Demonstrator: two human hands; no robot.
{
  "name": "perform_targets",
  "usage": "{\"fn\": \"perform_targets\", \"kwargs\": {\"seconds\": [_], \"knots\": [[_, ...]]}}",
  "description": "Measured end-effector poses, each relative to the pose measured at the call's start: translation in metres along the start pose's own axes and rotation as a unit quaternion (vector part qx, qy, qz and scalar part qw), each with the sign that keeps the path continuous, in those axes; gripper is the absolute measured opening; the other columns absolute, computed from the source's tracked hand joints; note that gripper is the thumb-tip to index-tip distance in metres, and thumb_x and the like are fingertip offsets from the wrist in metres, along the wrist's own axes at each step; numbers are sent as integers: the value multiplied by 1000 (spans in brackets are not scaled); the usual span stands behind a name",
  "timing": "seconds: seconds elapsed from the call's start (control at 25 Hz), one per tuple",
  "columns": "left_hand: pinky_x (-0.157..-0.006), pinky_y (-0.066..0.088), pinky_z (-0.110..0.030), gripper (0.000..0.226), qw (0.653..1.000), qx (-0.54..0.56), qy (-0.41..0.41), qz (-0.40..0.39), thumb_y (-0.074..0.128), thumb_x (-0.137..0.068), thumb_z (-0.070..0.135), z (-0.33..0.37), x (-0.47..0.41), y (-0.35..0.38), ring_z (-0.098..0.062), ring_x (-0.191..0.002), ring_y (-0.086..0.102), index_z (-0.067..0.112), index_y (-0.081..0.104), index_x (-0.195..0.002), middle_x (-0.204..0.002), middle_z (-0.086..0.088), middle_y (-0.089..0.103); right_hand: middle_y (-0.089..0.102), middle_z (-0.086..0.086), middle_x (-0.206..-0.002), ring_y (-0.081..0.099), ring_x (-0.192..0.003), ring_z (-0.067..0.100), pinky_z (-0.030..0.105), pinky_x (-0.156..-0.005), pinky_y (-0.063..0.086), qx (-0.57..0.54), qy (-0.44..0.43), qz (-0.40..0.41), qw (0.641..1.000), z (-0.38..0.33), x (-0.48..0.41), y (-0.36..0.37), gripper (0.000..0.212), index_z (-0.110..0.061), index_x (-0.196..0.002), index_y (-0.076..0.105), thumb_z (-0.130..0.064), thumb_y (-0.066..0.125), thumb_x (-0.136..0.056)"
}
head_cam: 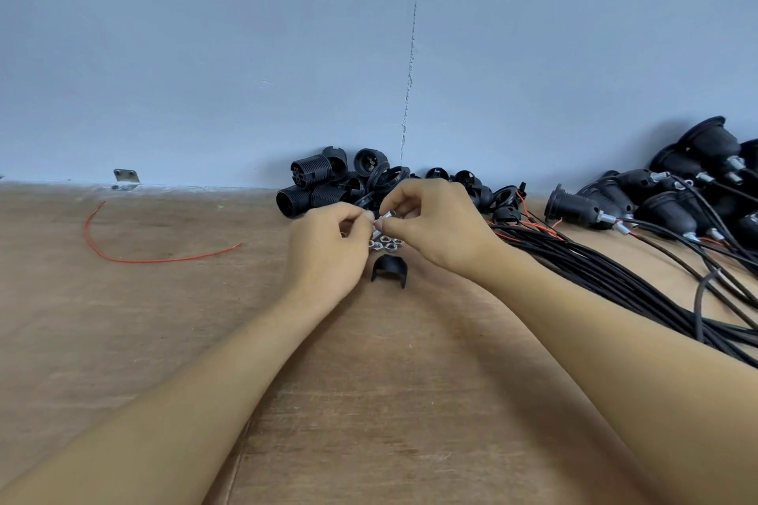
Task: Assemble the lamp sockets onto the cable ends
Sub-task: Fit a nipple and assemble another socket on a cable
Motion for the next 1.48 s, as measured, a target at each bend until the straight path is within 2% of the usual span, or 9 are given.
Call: {"fn": "perform_targets", "kwargs": {"seconds": [0.08, 0.2, 0.32, 0.6, 0.72, 1.04, 1.24, 1.36, 1.48], "knots": [[-63, 47, -26, 24, 996, 81, -30, -26, 63, -98, 29, 5, 1, -1, -1, -58, 61, 29, 77, -78, -66, 7, 72, 72, -5, -73, 67, -69, 4, 20, -71, 55, -70, 26, 21, 997, -1, 10, -3, 7, -20, -84, 73, -20, 79, -80], [-53, 46, -18, 17, 978, 195, -65, -47, 69, -96, 20, 16, 3, -2, -6, -52, 59, 28, 79, -86, -74, 3, 76, 75, -1, -77, 70, -73, 10, 29, -74, 56, -187, 60, 49, 979, 2, 21, -12, 11, -18, -88, 74, -20, 81, -80], [-52, 45, -15, 9, 953, 266, -115, -90, 73, -93, 21, 22, 3, -1, -6, -58, 61, 24, 81, -93, -86, 3, 79, 74, 0, -76, 66, -67, 7, 22, -64, 49, -261, 73, 75, 960, 5, 29, -18, 12, -18, -90, 74, -20, 81, -81], [-53, 42, -18, 9, 923, 323, -161, -134, 78, -82, 18, 12, 9, -3, -9, -62, 61, 19, 82, -91, -85, -4, 77, 71, -7, -75, 57, -65, 4, 25, -67, 50, -195, 26, 68, 978, 9, 44, -12, 9, -22, -89, 74, -25, 80, -84], [-50, 40, -17, 16, 917, 339, -161, -133, 81, -70, 23, 9, 8, -3, -7, -56, 57, 20, 83, -86, -79, -4, 73, 73, 0, -80, 62, -71, 9, 35, -76, 56, -204, 32, 57, 977, 7, 47, -11, 10, -19, -93, 76, -22, 79, -85], [-48, 41, -16, 18, 905, 364, -176, -129, 80, -68, 23, 3, 6, -1, -5, -52, 50, 17, 83, -85, -78, -3, 75, 73, -5, -85, 67, -78, 13, 34, -82, 56, -147, 6, 58, 987, 5, 51, -12, 16, -18, -105, 76, -13, 71, -91], [-50, 41, -16, 13, 910, 356, -169, -128, 80, -74, 16, 1, 7, -1, -5, -53, 50, 17, 83, -87, -70, 1, 70, 71, 1, -71, 67, -69, 15, 28, -74, 56, -164, 14, 50, 985, 5, 52, -11, 6, -22, -96, 76, -22, 71, -92], [-51, 41, -16, 21, 913, 351, -156, -136, 82, -68, 22, 3, 9, -1, -5, -53, 52, 19, 84, -89, -72, 1, 72, 70, 6, -69, 62, -61, 11, 31, -71, 55, -157, 24, 44, 986, 8, 51, -10, 16, -24, -84, 72, -33, 65, -96], [-50, 41, -16, 22, 914, 351, -153, -131, 83, -71, 22, 3, 9, 1, -7, -51, 53, 21, 83, -93, -73, 1, 73, 71, 9, -72, 61, -62, 9, 30, -69, 52, -207, 49, 40, 976, 10, 49, -9, 13, -21, -89, 73, -27, 65, -96]]}}
Point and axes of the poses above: each hand's wrist, its own x-axis away from the middle knuckle, its own y-axis out of the palm, z = x × y, the point moved 1 cm from there along -x, towards the middle knuckle
